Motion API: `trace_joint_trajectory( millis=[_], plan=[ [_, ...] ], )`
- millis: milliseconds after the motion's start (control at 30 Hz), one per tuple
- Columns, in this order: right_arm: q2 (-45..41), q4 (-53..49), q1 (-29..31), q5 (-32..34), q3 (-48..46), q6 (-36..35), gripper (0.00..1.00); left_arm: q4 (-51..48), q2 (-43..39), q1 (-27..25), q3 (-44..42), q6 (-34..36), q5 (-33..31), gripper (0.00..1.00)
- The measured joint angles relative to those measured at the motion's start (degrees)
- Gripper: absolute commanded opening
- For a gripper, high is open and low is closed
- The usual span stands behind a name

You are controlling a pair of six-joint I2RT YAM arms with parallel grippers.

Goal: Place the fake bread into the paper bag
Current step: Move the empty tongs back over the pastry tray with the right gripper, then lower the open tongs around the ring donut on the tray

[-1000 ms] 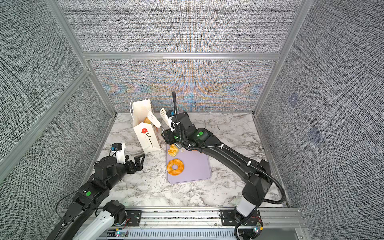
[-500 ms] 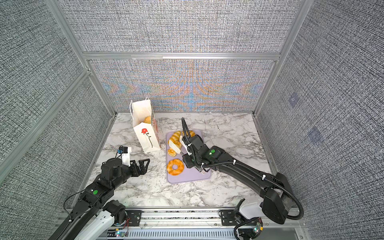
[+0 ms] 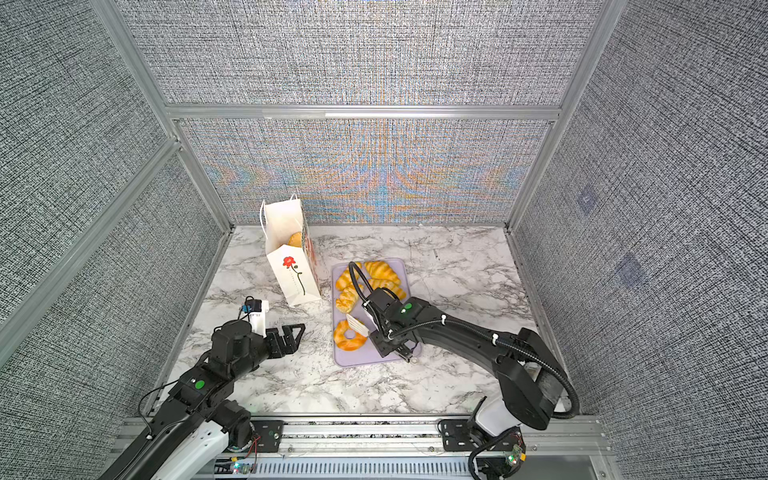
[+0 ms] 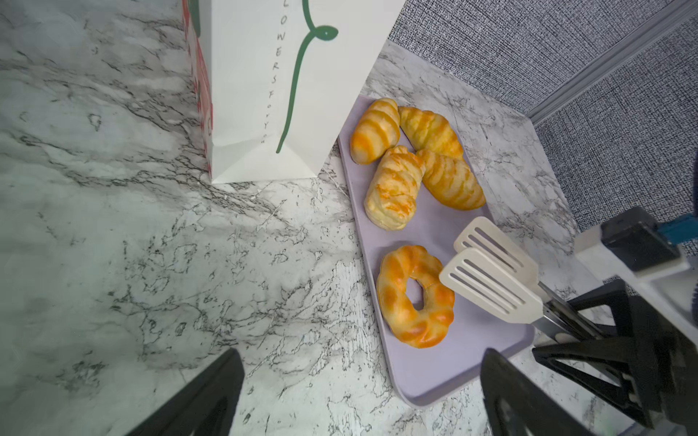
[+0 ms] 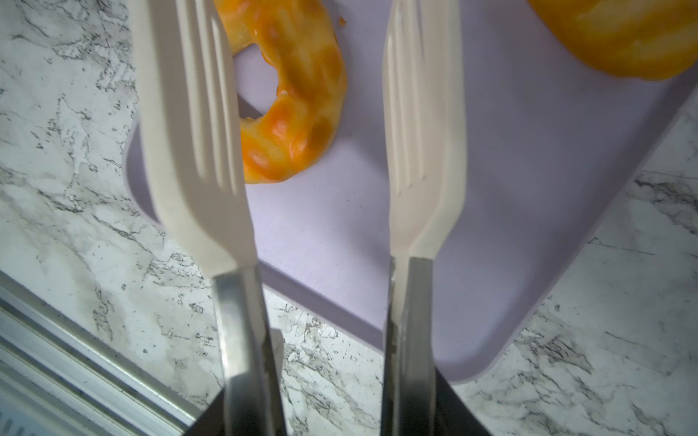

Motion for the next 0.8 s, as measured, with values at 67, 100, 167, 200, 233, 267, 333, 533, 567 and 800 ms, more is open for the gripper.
trace_joint_trajectory(
  millis=[67, 100, 167, 200, 233, 267, 333, 533, 567, 800],
  plan=[
    [1.5, -0.4, 0.3, 0.0, 1.0, -0.6, 0.52, 0.2, 0.2, -0.3, -0.3, -0.3, 0.4, 0.99],
    [2.3, -0.9, 0.5, 0.0, 1.4, -0.9, 0.52, 0.4, 0.3, -0.5, -0.3, -0.4, 0.5, 0.99],
    [3.7, -1.7, 0.5, 0.0, 2.3, -1.0, 0.51, 0.8, 0.3, -0.9, -0.3, -0.4, 0.5, 0.99],
    [4.3, -2.0, 0.5, 0.0, 2.8, -1.2, 0.51, 1.2, 0.3, -1.1, -0.4, -0.4, 0.5, 0.99],
    [4.8, -2.4, 0.5, 0.0, 3.2, -1.4, 0.51, 1.6, 0.4, -1.2, -0.5, -0.4, 0.5, 0.99],
    [5.4, -2.7, 0.5, 0.2, 3.5, -1.5, 0.51, 2.0, 0.6, -1.4, -0.6, -0.5, 0.5, 0.99],
    [6.2, -3.5, 0.5, 0.8, 4.2, -1.9, 0.5, 2.3, 1.1, -1.7, -0.9, -0.6, 0.5, 0.99],
    [8.4, -6.2, 0.6, 3.6, 5.8, -2.3, 0.44, 2.6, 2.3, -3.1, -0.9, -1.2, 0.4, 0.99],
    [8.8, -6.6, 0.5, 4.2, 6.0, -2.4, 0.43, 2.8, 2.5, -3.2, -0.9, -1.5, 0.3, 0.99],
    [8.2, -8.8, 0.1, 6.8, 6.1, -2.4, 0.42, 2.9, 2.6, -4.2, -0.9, -1.5, -1.0, 0.99]
  ],
)
